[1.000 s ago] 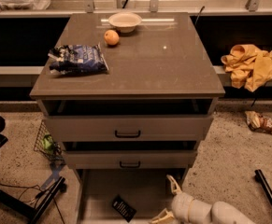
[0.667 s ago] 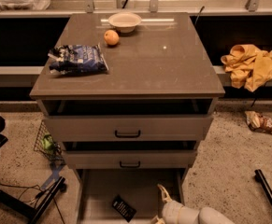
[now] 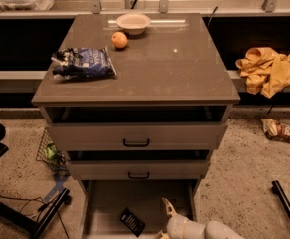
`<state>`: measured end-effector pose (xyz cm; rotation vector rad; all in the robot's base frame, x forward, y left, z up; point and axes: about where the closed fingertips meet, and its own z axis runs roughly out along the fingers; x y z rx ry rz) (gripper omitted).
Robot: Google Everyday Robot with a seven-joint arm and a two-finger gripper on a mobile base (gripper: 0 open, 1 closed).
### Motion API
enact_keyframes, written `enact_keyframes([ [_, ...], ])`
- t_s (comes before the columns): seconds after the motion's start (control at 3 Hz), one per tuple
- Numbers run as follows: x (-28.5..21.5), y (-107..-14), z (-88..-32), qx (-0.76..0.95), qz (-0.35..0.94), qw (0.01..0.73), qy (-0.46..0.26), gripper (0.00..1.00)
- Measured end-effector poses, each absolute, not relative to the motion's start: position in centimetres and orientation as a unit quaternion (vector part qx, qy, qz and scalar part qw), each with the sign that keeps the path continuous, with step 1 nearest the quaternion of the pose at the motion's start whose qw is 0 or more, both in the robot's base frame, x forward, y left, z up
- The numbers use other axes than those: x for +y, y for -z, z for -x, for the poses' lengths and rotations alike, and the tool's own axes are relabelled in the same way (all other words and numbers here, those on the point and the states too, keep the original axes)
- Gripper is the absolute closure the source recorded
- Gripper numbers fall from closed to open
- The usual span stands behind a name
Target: Pick rxbar chocolate from bottom drawer and place on counter
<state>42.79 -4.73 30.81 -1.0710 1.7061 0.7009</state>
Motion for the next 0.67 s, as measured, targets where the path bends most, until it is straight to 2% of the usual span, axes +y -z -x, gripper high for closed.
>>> enact_keyframes([
  [0.67,2.9,-22.9,-45.1,0.703,0.437,0.472,-0.302,0.00],
])
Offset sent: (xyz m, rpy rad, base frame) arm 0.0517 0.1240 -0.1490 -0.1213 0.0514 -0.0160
